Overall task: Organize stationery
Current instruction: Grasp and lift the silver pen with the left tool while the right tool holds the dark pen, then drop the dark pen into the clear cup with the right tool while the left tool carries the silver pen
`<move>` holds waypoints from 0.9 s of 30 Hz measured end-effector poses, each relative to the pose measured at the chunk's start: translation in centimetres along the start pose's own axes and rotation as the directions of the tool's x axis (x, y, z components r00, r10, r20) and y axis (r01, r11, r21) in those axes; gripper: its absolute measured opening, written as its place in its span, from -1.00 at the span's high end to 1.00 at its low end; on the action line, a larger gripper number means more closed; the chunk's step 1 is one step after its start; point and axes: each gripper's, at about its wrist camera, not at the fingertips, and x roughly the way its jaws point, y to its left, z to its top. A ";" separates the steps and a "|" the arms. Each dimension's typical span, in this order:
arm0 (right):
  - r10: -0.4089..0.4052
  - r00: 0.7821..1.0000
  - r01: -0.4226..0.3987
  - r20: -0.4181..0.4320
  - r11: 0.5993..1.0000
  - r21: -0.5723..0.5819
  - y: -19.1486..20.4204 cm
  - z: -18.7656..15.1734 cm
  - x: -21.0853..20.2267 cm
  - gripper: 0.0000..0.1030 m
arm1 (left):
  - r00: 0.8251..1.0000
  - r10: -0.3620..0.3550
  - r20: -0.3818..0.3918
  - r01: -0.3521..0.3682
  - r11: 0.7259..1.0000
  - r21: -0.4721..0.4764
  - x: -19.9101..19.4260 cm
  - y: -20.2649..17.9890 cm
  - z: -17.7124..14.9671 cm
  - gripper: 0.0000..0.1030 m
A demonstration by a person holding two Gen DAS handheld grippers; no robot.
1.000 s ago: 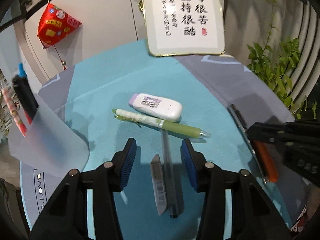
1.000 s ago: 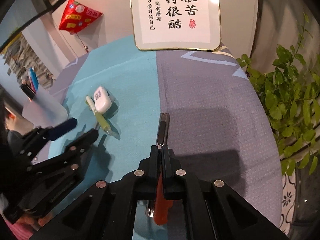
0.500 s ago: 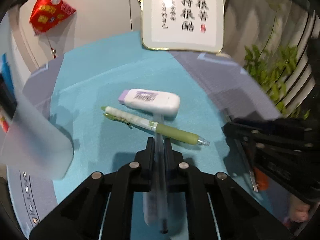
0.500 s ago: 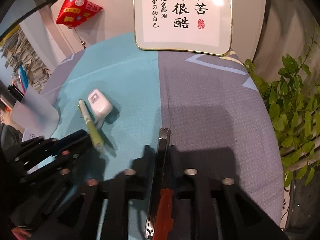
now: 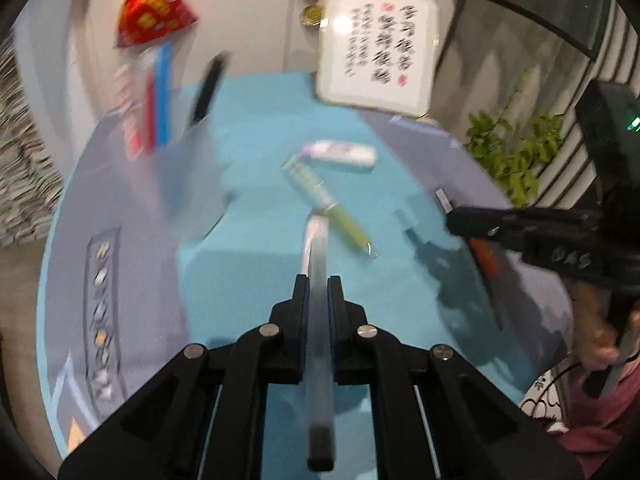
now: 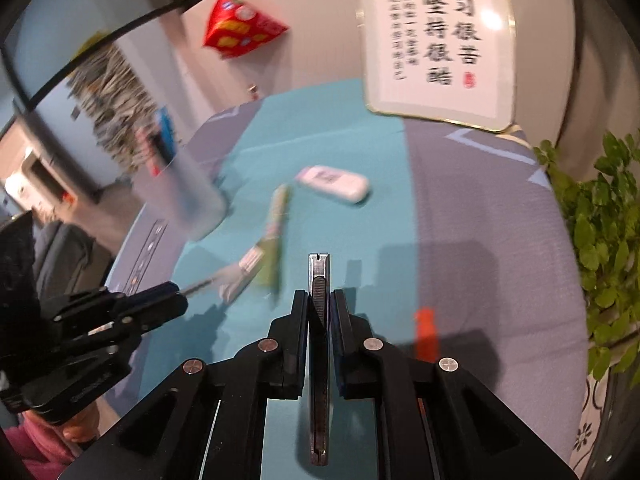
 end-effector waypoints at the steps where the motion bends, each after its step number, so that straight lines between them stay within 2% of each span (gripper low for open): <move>1: 0.003 1.000 -0.003 -0.008 1.000 -0.010 0.4 -0.3 0.1 0.77 | 1.000 0.010 -0.007 -0.010 1.000 -0.014 0.0 0.6 -1.0 0.87; 7: -0.012 0.997 0.007 -0.070 0.997 -0.073 3.1 -1.3 1.6 0.77 | 0.998 0.042 -0.050 -0.045 0.997 -0.066 0.1 2.7 -4.3 0.88; 10: -0.024 0.995 0.016 -0.101 0.997 -0.074 3.5 -1.3 2.5 0.77 | 0.998 0.039 -0.041 -0.041 0.997 -0.064 -0.1 3.0 -4.5 0.83; 12: -0.042 0.992 0.033 -0.116 0.996 -0.078 3.7 -1.4 3.0 0.77 | 0.998 0.045 -0.036 -0.047 0.997 -0.056 -0.1 3.0 -4.3 0.59; 13: -0.046 0.991 0.037 -0.123 0.996 -0.078 3.7 -1.5 3.2 0.77 | 0.998 0.058 -0.030 -0.059 0.997 -0.046 0.1 2.8 -4.0 0.36; 14: -0.049 0.990 0.039 -0.135 0.996 -0.076 3.7 -1.6 3.5 0.77 | 0.998 0.062 -0.027 -0.063 0.997 -0.036 0.1 2.8 -3.9 0.26; 18: -0.069 0.989 0.060 -0.134 0.996 -0.071 3.5 -1.5 3.6 0.77 | 0.997 0.071 -0.035 -0.071 0.997 0.006 1.3 2.3 -2.8 0.26; 24: -0.105 0.982 0.092 -0.155 0.991 -0.093 4.0 -1.2 4.4 0.73 | 0.996 0.086 -0.038 -0.085 0.996 0.014 3.0 2.3 -1.5 0.30; 25: -0.110 0.981 0.094 -0.161 0.990 -0.103 4.2 -1.2 4.7 0.71 | 0.996 0.082 -0.037 -0.082 0.997 0.011 3.1 2.3 -1.3 0.39; 27: -0.117 0.978 0.097 -0.171 0.988 -0.121 4.7 -1.1 5.2 0.61 | 0.996 0.084 -0.035 -0.084 0.996 0.015 3.1 2.3 -1.2 0.72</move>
